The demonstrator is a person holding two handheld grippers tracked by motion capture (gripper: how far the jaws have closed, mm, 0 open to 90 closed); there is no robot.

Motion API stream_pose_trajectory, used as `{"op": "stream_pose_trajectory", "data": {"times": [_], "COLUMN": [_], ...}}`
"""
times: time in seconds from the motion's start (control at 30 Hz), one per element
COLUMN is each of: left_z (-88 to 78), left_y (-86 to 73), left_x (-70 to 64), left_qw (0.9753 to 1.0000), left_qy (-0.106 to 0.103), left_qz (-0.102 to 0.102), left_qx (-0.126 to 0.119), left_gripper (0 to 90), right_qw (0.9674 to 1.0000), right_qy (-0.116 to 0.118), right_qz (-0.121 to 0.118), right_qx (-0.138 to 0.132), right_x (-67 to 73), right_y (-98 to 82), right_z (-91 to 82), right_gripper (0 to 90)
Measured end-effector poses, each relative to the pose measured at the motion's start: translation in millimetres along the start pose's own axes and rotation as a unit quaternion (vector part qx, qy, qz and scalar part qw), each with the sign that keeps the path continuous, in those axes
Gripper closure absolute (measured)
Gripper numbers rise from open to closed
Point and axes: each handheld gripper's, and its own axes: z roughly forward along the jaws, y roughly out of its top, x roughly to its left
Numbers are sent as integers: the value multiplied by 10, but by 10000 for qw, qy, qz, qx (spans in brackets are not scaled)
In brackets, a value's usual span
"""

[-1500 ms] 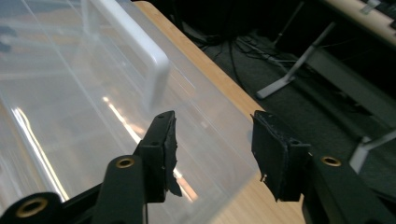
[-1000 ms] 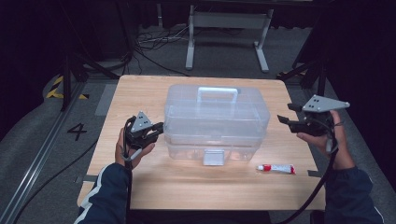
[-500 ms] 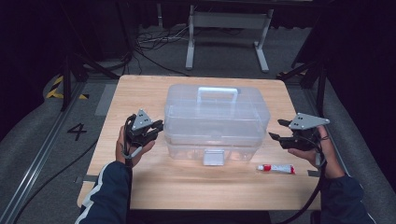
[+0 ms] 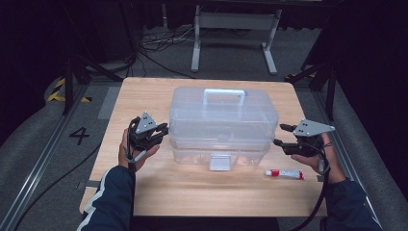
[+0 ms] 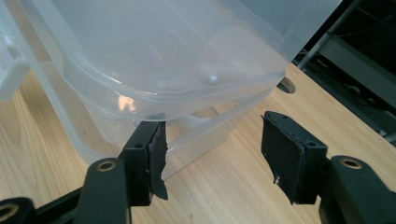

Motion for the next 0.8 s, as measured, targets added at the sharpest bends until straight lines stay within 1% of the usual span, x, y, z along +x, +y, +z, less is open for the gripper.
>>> {"op": "stream_pose_trajectory", "data": {"times": [0.13, 0.2, 0.23, 0.27, 0.3, 0.37, 0.43, 0.47, 0.53, 0.57, 0.63, 0.8], "left_z": [-34, -50, -62, -76, -97, -142, -187, -216, -254, -271, -307, -367], "left_y": [-3, -6, -9, -10, -13, -21, -33, -44, -53, -55, -61, -89], "left_x": [-9, -22, -33, -40, -59, -71, -92, -106, -135, -151, -192, -315], "left_qw": [10000, 10000, 10000, 10000, 10000, 9999, 9998, 9996, 9995, 9993, 9989, 9977], "left_qy": [-10, 3, -16, -42, -45, -154, -193, -261, -314, -373, -454, -647], "left_qz": [-26, 3, 3, 39, 35, 45, 53, 32, 41, 32, 45, 106], "left_qx": [-9, 14, 16, 8, 4, -28, -30, -70, -79, -81, -109, -145], "left_gripper": [732, 704, 674, 674, 664, 634, 615, 596, 570, 552, 512, 440], "right_qw": [9999, 9997, 9993, 9993, 9990, 9980, 9972, 9967, 9952, 9944, 9929, 9896], "right_qy": [-25, -58, -98, -98, -119, -168, -239, -265, -361, -420, -520, -637], "right_qz": [13, 34, 50, 50, 70, 65, 7, -12, -59, -81, -65, -23], "right_qx": [-101, -216, -347, -347, -424, -604, -706, -769, -909, -964, -1072, -1288], "right_x": [3, 2, 3, 3, 4, 8, 17, 26, 42, 45, 44, 33], "right_y": [-13, -13, -9, -9, -5, 12, 31, 42, 71, 80, 96, 123], "right_z": [2, -8, -25, -25, -34, -49, -53, -53, -44, -41, -42, -24], "right_gripper": [419, 436, 459, 459, 465, 492, 506, 519, 560, 574, 595, 636]}}
